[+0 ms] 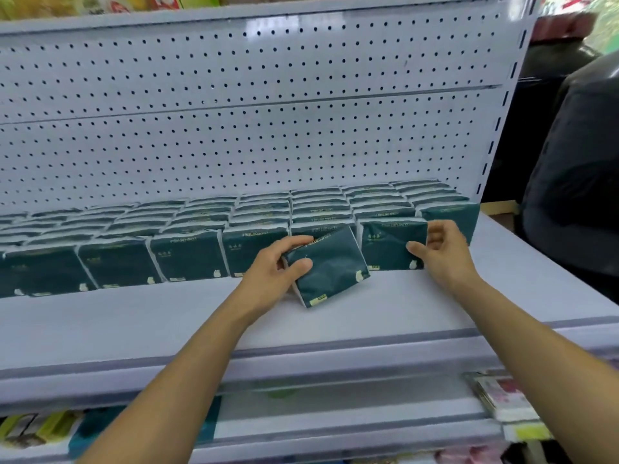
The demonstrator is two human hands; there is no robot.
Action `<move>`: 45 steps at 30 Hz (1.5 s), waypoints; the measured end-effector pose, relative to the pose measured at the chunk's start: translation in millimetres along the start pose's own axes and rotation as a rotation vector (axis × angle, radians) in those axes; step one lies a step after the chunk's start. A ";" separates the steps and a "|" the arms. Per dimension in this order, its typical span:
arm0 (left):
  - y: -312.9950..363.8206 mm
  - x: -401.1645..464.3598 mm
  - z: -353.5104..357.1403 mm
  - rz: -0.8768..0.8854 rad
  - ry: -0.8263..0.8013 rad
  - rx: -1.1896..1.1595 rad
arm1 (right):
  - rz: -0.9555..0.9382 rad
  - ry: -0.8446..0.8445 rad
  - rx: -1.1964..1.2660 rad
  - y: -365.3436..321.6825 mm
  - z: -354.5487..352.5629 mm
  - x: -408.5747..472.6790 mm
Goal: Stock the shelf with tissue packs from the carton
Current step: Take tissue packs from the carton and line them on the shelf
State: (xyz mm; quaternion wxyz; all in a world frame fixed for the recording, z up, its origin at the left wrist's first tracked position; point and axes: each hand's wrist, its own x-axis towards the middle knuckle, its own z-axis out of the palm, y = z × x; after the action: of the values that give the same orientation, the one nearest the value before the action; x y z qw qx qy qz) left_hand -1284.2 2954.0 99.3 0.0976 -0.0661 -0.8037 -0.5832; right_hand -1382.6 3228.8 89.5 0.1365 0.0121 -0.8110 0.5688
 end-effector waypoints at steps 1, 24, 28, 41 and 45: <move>-0.1 1.9 1.2 -0.005 -0.001 0.009 | -0.010 0.010 0.012 0.6 1.4 1.8; 23.8 34.8 106.2 0.380 0.254 0.389 | -0.982 -0.263 -0.634 30.5 -63.8 -7.1; 11.4 59.1 109.8 0.531 0.325 0.908 | -0.938 -0.209 -0.655 45.4 -90.9 13.2; 11.0 90.0 124.7 0.337 0.132 1.457 | -0.812 -0.088 -0.688 66.1 -87.0 71.6; 10.8 92.8 127.3 0.318 0.134 1.471 | -0.848 -0.079 -0.747 64.6 -83.3 79.4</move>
State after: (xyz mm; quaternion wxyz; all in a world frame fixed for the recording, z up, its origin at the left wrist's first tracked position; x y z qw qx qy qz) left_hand -1382.2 3077.6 92.7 0.2484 -0.0635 -0.9588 0.1220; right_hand -1453.1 3339.5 75.0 0.3177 0.3089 -0.8858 0.1378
